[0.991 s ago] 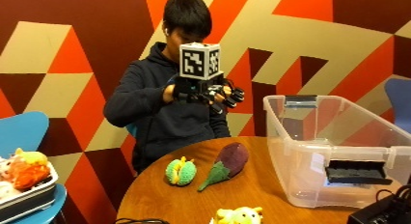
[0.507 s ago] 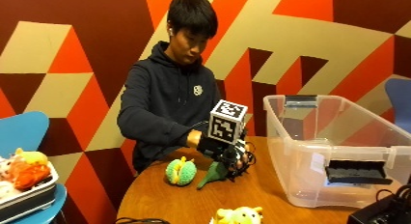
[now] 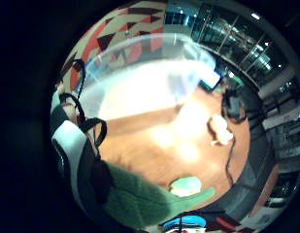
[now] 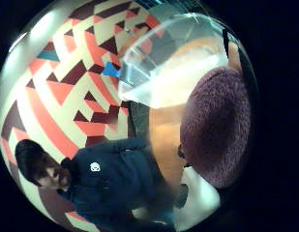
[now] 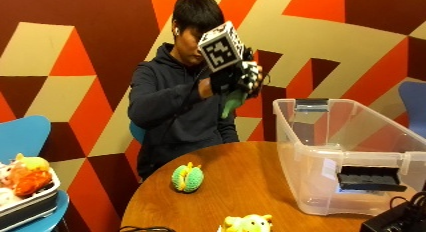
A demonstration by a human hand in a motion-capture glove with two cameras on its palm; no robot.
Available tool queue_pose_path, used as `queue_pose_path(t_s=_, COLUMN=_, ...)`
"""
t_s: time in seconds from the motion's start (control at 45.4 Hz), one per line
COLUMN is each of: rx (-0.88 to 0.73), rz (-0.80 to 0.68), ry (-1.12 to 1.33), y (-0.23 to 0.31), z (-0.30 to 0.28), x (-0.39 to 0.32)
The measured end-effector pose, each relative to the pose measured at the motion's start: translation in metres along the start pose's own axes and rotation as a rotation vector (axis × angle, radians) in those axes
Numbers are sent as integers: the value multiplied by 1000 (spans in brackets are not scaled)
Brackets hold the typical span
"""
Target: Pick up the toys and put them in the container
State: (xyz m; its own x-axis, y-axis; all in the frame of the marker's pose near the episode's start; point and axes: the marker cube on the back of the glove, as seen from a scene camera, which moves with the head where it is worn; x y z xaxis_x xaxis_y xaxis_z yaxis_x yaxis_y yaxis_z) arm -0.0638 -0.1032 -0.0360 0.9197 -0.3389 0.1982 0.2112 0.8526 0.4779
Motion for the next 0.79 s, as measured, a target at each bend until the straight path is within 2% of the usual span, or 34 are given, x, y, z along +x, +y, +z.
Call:
queue_pose_path(t_s=0.154, rx=232, rz=-46, ry=-137, y=-41, z=-36, x=-38)
queue_pose_path(t_s=0.242, rx=350, rz=-3, ry=-246, y=-71, z=-41, x=-30)
queue_pose_path(t_s=0.308, rx=418, rz=25, ry=-297, y=-91, z=-33, x=-24)
queue_pose_path(t_s=0.374, rx=454, rz=-9, ry=-268, y=-100, z=-5, x=-48)
queue_pose_path(t_s=0.441, rx=413, rz=-19, ry=-240, y=-107, z=26, x=-70)
queue_pose_path(t_s=0.573, rx=185, rz=1, ry=-223, y=-125, z=73, x=-61)
queue_pose_path(t_s=0.683, rx=124, rz=23, ry=-209, y=-125, z=71, x=-45)
queue_pose_path(t_s=0.793, rx=54, rz=30, ry=-167, y=-103, z=40, x=-31)
